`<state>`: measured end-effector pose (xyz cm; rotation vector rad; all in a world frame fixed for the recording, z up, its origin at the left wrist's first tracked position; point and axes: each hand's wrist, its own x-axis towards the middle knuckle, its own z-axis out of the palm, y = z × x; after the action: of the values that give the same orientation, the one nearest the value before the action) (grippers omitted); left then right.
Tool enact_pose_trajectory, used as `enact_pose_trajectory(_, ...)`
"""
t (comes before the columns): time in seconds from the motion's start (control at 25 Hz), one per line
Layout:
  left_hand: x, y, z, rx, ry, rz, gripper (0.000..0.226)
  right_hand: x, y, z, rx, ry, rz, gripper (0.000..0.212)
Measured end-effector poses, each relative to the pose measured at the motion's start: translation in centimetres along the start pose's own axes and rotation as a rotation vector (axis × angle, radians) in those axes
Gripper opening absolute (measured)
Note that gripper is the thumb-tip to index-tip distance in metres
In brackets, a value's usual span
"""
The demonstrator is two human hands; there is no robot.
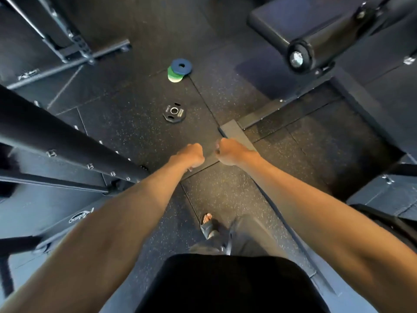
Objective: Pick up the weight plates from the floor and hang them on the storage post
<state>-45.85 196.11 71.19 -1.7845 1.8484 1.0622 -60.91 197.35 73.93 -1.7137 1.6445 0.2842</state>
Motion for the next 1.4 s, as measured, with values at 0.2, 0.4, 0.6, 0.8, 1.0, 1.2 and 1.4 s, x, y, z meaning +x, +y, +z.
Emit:
enact_pose_trajectory(0.2, 9.6, 0.4, -2.3, -0.089, -0.098, -0.085, 0.028, 10.8, 2.0, -2.6, -0.103, -0.161, -0.037, 0.013)
enact_pose_trajectory(0.4, 22.2, 5.2, -8.8, -0.303, -0.017, -0.158, 0.028, 25.0, 4.7, -9.1, -0.076, -0.218, -0.133, 0.01)
enact_pose_trajectory(0.6, 34.1, 7.1, -12.5, -0.414, 0.028, -0.209, 0.026, 37.9, 7.3, -13.2, -0.06, -0.217, -0.18, 0.024)
enact_pose_trajectory(0.8, 44.1, 3.4, -14.5, -0.484, 0.003, -0.325, 0.033, 50.5, 7.6, -14.3, -0.126, -0.273, -0.19, 0.024)
enact_pose_trajectory(1.0, 54.7, -2.9, -14.8, -0.653, -0.031, -0.461, 0.031, 63.2, 5.2, -13.7, -0.168, -0.31, -0.161, 0.023)
enact_pose_trajectory(1.2, 63.9, -7.1, -16.2, -0.858, -0.078, -0.605, 0.029, 73.7, 2.4, -13.5, -0.3, -0.412, -0.16, 0.031)
enact_pose_trajectory(1.4, 71.8, -9.4, -19.4, -1.043, 0.008, -0.672, 0.029, 83.3, -1.1, -15.4, -0.529, -0.446, -0.26, 0.029)
